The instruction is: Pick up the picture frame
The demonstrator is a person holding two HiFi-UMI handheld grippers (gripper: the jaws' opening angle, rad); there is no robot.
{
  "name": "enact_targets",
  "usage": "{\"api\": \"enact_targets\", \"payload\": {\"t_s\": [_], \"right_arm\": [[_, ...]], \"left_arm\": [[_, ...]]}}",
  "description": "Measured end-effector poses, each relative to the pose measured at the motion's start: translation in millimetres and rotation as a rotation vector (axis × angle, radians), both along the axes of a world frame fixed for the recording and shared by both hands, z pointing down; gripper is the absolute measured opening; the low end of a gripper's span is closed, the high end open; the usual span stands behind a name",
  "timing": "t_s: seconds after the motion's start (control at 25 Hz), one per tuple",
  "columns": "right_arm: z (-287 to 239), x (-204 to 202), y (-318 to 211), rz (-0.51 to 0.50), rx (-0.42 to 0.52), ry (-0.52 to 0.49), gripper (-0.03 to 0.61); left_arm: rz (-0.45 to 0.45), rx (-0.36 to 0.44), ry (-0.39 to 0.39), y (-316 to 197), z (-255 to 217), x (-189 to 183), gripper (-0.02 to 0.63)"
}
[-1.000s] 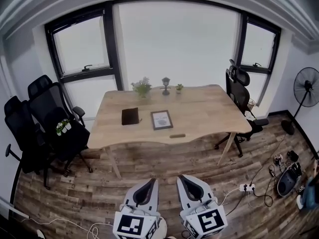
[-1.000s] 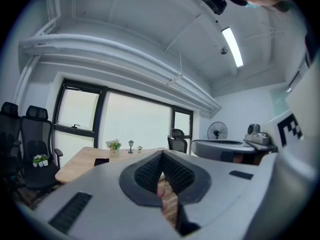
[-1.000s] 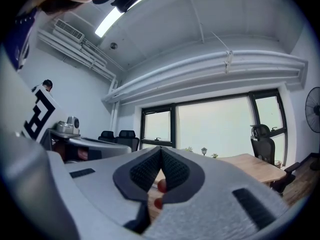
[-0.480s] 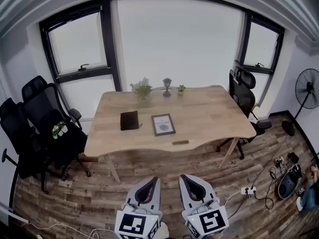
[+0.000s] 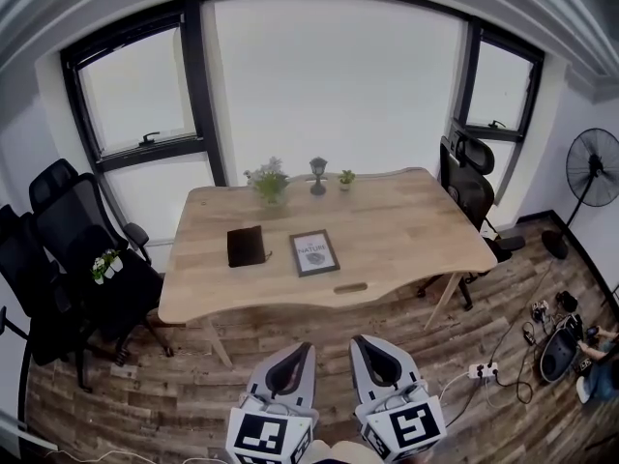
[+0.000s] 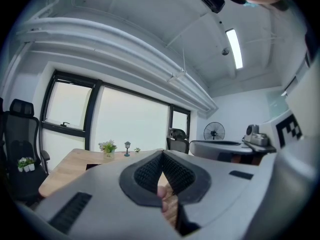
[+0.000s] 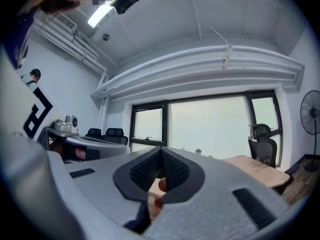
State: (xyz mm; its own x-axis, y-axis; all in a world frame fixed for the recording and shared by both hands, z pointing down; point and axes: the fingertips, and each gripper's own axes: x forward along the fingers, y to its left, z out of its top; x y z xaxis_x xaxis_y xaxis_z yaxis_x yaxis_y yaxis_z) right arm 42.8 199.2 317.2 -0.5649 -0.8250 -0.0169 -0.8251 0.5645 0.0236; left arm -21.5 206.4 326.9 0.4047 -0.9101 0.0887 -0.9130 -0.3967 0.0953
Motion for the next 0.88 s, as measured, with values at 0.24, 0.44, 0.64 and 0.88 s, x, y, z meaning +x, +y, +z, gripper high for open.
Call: {"api": "enact_targets", "payload": {"t_s": [0.24,0.44,0.64,0.88], "right_arm": [[2,-12,-8,-0.005,-0.021,0.002,-0.002],[5,-18,-16,-0.006,-0.024,0.019,-0.002],[6,-18,-30,-0.008,-0.024,0.025,-0.002],[6,-20,-55,-0.013,-0.016,0.026,-0.002]], "left_arm": [[0.010,-0.008,0.005,-10,3,-9,0.003],[0.012,-0.016,0.016,-19,7,-12,0.003],[0.017,-0.016,0.018,-33,7,-10,0.003],[0.008,-0.014,0.019,-57,9,-13,0.003]]}}
